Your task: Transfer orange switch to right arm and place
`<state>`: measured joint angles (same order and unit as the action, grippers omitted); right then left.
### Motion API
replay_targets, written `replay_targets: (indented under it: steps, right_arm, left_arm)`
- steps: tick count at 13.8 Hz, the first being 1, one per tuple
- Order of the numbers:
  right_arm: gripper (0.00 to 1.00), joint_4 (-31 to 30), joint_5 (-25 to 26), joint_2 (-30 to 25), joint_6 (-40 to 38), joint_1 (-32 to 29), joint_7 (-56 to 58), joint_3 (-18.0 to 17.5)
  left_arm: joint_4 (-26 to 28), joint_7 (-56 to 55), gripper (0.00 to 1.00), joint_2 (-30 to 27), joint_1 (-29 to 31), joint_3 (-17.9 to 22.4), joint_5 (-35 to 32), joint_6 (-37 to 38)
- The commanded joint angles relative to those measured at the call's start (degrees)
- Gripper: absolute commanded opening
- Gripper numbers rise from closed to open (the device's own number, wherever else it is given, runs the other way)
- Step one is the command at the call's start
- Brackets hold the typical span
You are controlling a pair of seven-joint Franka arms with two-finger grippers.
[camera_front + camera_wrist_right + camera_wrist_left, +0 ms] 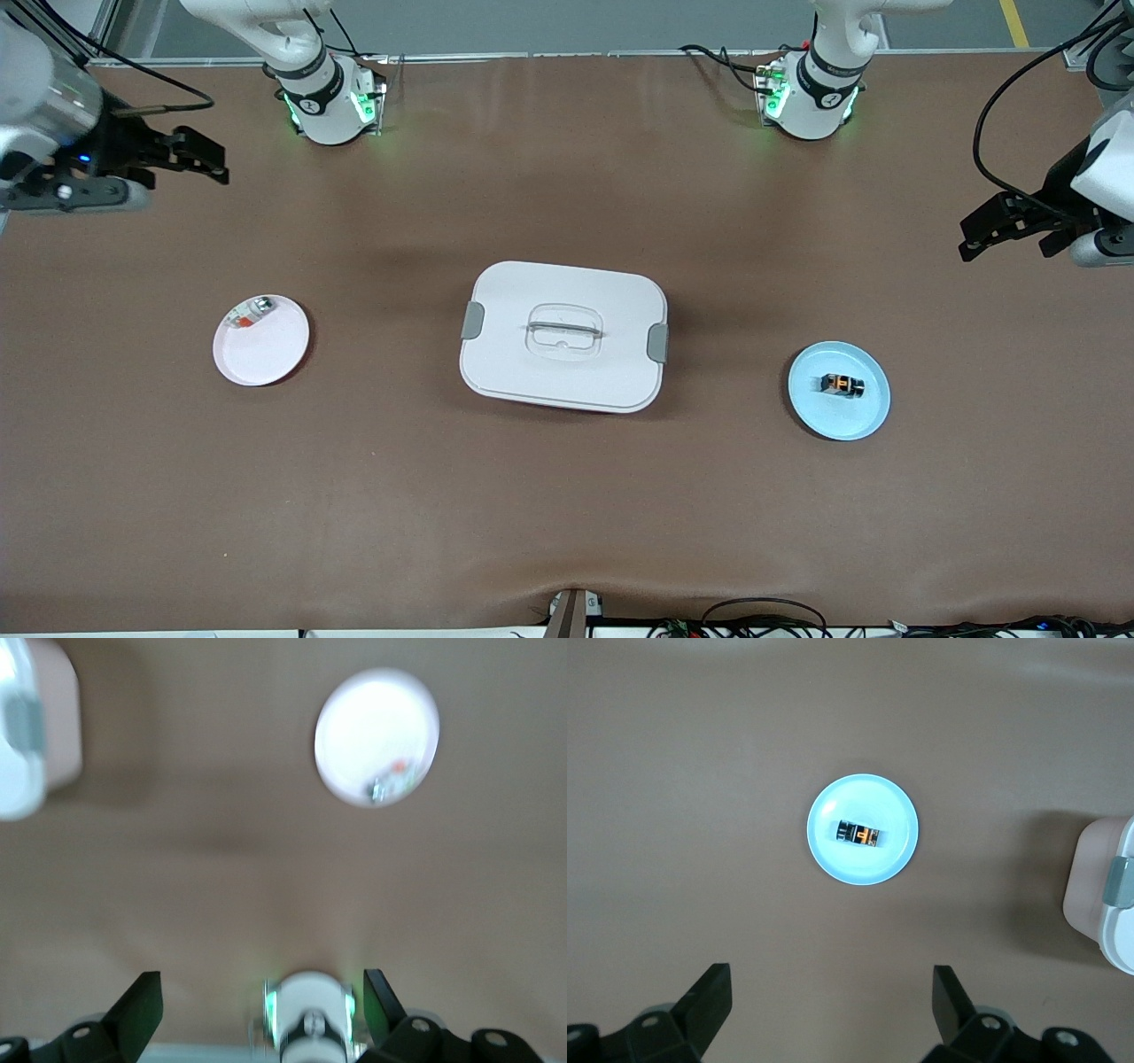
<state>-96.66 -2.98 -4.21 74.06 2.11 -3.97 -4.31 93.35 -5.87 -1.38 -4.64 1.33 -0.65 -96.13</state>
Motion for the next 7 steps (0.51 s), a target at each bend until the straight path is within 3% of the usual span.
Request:
replay_targets:
  steps: [1, 3, 7]
  right_arm:
    - [1.00, 1.21, -0.88, 2.54, -8.17, -2.43, -2.08, 0.53]
    - [1.00, 1.38, -4.72, 2.19, -16.53, -5.52, -6.03, 0.53]
    - [1.00, 6.65, -8.34, 0.87, -14.23, -6.59, -10.71, 0.71]
  left_arm:
    - [-1.50, -0.20, 1.00, 0.50, -0.37, -0.01, 0.74, 1.47]
    - [-1.76, -0.20, 1.00, 0.50, -0.19, 0.07, 0.83, 1.47]
    - [-1.76, -0.37, 1.00, 2.95, -0.81, -0.01, 0.65, 1.47]
